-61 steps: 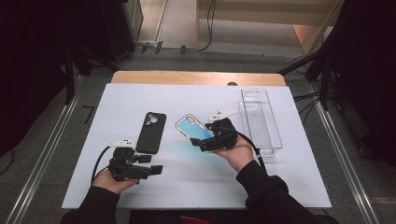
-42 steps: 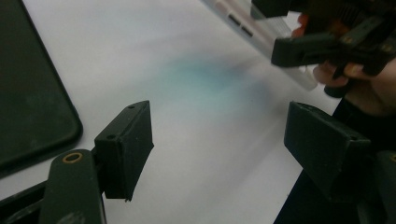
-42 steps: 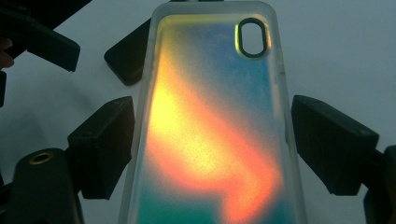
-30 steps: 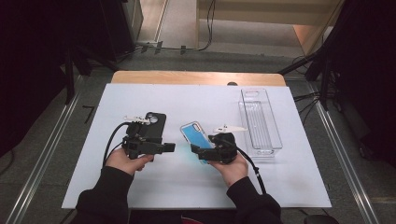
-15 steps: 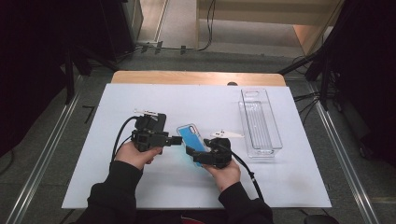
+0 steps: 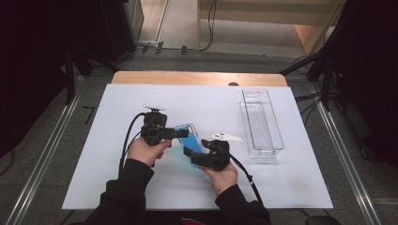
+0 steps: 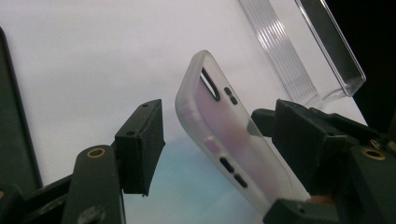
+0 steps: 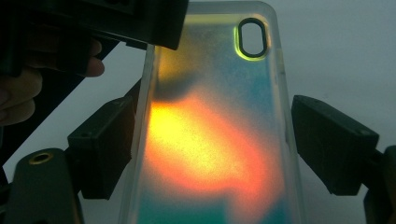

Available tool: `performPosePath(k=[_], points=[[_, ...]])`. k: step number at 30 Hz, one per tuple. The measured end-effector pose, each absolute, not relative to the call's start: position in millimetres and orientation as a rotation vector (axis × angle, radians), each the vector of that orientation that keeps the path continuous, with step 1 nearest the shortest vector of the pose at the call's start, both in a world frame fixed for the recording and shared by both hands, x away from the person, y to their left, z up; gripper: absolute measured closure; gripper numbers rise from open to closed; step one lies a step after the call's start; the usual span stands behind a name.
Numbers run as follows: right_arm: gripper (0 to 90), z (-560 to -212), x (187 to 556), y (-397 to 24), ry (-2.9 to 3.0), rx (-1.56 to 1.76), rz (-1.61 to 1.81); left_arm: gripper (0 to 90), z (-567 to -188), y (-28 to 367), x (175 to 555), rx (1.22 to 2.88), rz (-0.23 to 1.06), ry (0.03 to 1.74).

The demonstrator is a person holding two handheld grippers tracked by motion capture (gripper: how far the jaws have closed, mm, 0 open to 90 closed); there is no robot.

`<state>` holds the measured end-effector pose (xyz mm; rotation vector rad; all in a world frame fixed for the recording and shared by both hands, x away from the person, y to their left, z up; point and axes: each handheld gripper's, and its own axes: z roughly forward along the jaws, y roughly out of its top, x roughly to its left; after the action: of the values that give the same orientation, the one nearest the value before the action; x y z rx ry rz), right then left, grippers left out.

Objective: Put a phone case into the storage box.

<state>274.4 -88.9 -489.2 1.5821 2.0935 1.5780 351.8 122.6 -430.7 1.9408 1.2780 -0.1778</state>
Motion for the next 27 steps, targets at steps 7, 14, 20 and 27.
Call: performPosePath(k=[7, 14, 20, 27], points=[[15.0, -487.8, 272.1, -86.0, 2.078, 1.574, 1.600, 48.6, -436.3, 120.2, 353.6, 1.905, -0.213, 1.310], [15.0, -487.0, 270.8, -82.7, 2.059, 1.552, 1.636, 79.5, -439.5, 121.4, 352.5, 1.838, -0.282, 1.318], [14.9, -487.2, 269.8, -81.2, 2.060, 1.504, 1.615, 83.6, -438.3, 123.9, 352.4, 1.797, -0.334, 1.313], [14.5, -485.4, 268.9, -80.4, 2.055, 1.459, 1.601, 85.1, -435.4, 124.0, 351.5, 1.768, -0.368, 1.310]])
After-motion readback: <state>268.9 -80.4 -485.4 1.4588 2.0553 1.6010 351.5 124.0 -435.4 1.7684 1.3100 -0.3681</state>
